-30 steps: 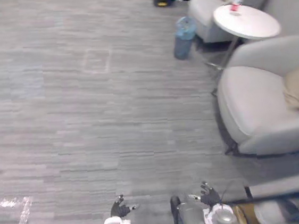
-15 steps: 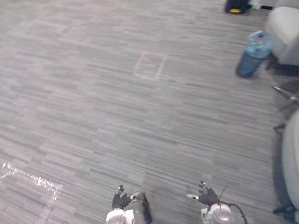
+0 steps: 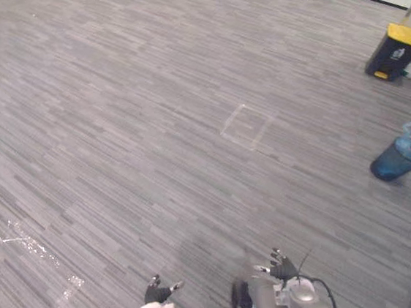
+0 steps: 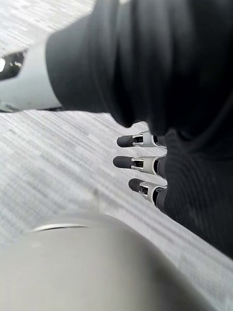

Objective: Organize the slippers on the shoe rack

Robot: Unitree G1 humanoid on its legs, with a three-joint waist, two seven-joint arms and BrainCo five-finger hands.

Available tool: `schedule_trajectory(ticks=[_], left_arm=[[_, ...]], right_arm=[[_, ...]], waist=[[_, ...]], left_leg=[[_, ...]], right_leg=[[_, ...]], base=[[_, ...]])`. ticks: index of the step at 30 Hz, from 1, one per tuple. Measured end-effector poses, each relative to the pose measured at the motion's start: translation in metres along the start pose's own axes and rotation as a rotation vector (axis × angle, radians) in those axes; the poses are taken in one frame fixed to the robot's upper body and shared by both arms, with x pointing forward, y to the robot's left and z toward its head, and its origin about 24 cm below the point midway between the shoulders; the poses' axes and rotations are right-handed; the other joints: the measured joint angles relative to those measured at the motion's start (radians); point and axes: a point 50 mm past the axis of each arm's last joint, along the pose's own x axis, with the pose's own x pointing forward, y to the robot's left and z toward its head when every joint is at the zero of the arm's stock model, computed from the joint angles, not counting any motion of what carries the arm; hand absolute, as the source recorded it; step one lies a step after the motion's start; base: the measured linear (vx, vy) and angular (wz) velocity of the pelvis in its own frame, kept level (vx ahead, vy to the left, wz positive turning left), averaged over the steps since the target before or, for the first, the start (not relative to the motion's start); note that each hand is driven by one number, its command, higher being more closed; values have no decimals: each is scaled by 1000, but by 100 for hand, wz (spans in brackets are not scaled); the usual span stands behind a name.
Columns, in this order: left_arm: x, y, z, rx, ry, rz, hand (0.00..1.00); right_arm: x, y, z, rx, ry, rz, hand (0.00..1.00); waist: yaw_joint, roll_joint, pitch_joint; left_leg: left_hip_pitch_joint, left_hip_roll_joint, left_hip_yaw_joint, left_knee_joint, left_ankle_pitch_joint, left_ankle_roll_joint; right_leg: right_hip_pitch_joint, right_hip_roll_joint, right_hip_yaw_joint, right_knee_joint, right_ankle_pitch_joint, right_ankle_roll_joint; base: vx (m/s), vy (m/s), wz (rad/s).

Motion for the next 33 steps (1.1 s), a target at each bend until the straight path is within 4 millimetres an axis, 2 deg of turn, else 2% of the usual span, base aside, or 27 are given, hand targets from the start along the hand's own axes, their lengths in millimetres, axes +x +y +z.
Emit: schedule_trajectory(ticks=[1,2,4,5,6,8,9,11,12,13,14,15,16,17,18,19,20,22,23,24,25,26,29,30,31,32,33], left_arm=[[0,-1,0,-5,0,-4,0],[-2,-7,-4,-15,11,-16,0],[-4,-15,-9,-35,24,-30,0],[-6,-16,-11,-62,28,-25,0],[-6,-14,-9,-83,14,-13,0],[-4,-6,0,-99,-24,11,0],[-4,-2,4,-98,-47,21,0],[-3,1,7,-98,-60,31,0],[-3,4,10,-98,-73,40,0],[-3,4,11,-94,-77,41,0],[-3,4,11,-93,-78,40,0],[-3,6,10,-68,-83,38,0],[-2,8,12,-49,-85,38,0],[-2,12,9,-44,-77,53,0],[-2,14,9,-38,-74,57,0],[-2,25,5,-20,-55,85,0],[-3,28,1,-15,-40,93,0],[-5,31,-9,-19,-7,102,0],[-5,31,-11,-2,2,94,0],[-5,29,-13,18,15,83,0],[-5,29,-15,22,27,81,0],[-5,26,-18,19,43,76,0],[-4,23,-13,15,34,67,0],[-3,19,-12,15,31,53,0],[-3,14,-11,36,25,30,0],[-3,13,-10,40,23,23,0],[-3,12,-11,55,26,7,0]], right_arm=[[0,0,1,3,0,-2,0],[1,-2,2,24,2,-14,0],[0,-6,0,15,6,-21,0],[-2,-4,-2,9,5,-13,0],[-2,0,-1,1,-2,3,0],[-4,13,-1,16,-1,31,0],[-6,18,-4,27,10,36,0],[-5,19,-4,28,10,39,0],[-4,18,-2,30,5,33,0],[-4,16,-2,35,6,22,0],[-4,14,-2,35,7,19,0],[-4,11,-10,19,47,13,0],[-5,13,-13,11,59,20,0],[-5,14,-15,1,70,25,0],[-5,14,-16,1,73,26,0],[-6,13,-19,5,84,27,0],[-6,13,-18,5,79,28,0],[-5,12,-16,8,68,27,0],[-5,13,-16,11,70,29,0],[-6,13,-16,14,68,30,0],[-4,13,-13,11,59,32,0],[-4,12,-10,10,46,31,0],[-4,12,-8,16,30,33,0],[-3,11,-5,18,17,29,0],[-2,9,-3,20,11,24,0],[-2,9,-3,19,11,24,0],[-1,8,-2,14,11,23,0]], waist=[[3,4,1],[6,13,4],[-13,45,-4],[-12,64,-9],[9,72,-7],[35,62,3],[41,42,4],[49,38,6],[51,37,7],[51,34,7],[51,35,6],[65,23,-4],[63,8,-12],[61,6,-15],[61,3,-16],[60,-24,-18],[59,-27,-19],[59,-27,-18],[47,-24,-11],[36,-17,1],[35,-20,2],[33,-1,14],[27,-9,18],[14,-13,19],[12,-16,18],[11,-17,17],[-5,-26,15]], left_leg=[[0,4,-3,10,9,-15],[3,5,-26,65,45,-66],[-62,12,-40,302,93,-123],[-169,29,-38,572,209,-176],[-239,63,-6,743,217,-186],[-360,119,93,920,163,-114],[-431,128,134,911,129,-96],[-510,128,170,824,82,-76],[-568,117,194,689,70,-74],[-594,80,186,472,104,-73],[-595,68,173,400,124,-76],[-566,7,150,273,254,-68],[-558,-9,157,268,233,-74],[-570,-20,150,312,196,-39],[-571,-23,151,327,180,-29],[-534,-30,194,367,153,3],[-514,-35,200,365,149,11],[-419,-36,220,317,129,41],[-331,-35,234,267,107,45],[-246,-35,248,219,96,46],[-180,-33,260,175,96,47],[-91,-19,273,109,96,47],[8,-1,283,45,96,46],[27,8,281,22,95,46],[50,10,283,-7,94,45],[59,9,283,-16,91,38],[101,4,260,-47,67,-5]], right_leg=[[-2,-1,-7,22,-15,-6],[2,-16,-21,107,-85,-16],[77,-3,-55,113,-150,-18],[167,21,-60,51,-187,-21],[224,45,-46,12,-202,-28],[352,66,-5,-58,-245,-40],[425,58,17,-103,-257,-37],[489,43,49,-146,-263,-41],[532,16,69,-177,-271,-15],[566,-23,84,-195,-289,18],[575,-30,89,-199,-295,28],[616,-71,142,-231,-310,48],[612,-88,158,-232,-295,41],[583,-88,196,-179,-263,54],[581,-92,204,-161,-262,56],[544,-119,277,-24,-243,86],[526,-123,288,30,-226,106],[413,-123,316,310,-104,176],[304,-120,317,567,-63,225],[222,-135,253,720,-103,173],[177,-148,200,767,-143,118],[140,-146,123,754,-192,74],[79,-121,22,598,-258,62],[52,-106,-24,398,-253,63],[35,-92,-45,169,-193,62],[31,-87,-47,109,-169,61],[33,-67,-49,-40,51,15]], base=[[792,-240,27],[624,-205,31],[696,-200,37],[523,-76,7],[630,-50,-24],[614,-38,-45],[618,3,-46],[529,82,-56],[565,195,-62],[574,236,-56],[575,289,-60],[464,243,-34],[685,335,-32],[460,210,2],[692,299,-22],[458,184,-29],[761,285,-64],[487,156,-61],[430,96,-44],[507,108,-49],[493,48,-48],[328,21,-42],[403,-60,-8],[319,-127,31],[424,-168,33],[488,-201,36],[522,-202,20]])
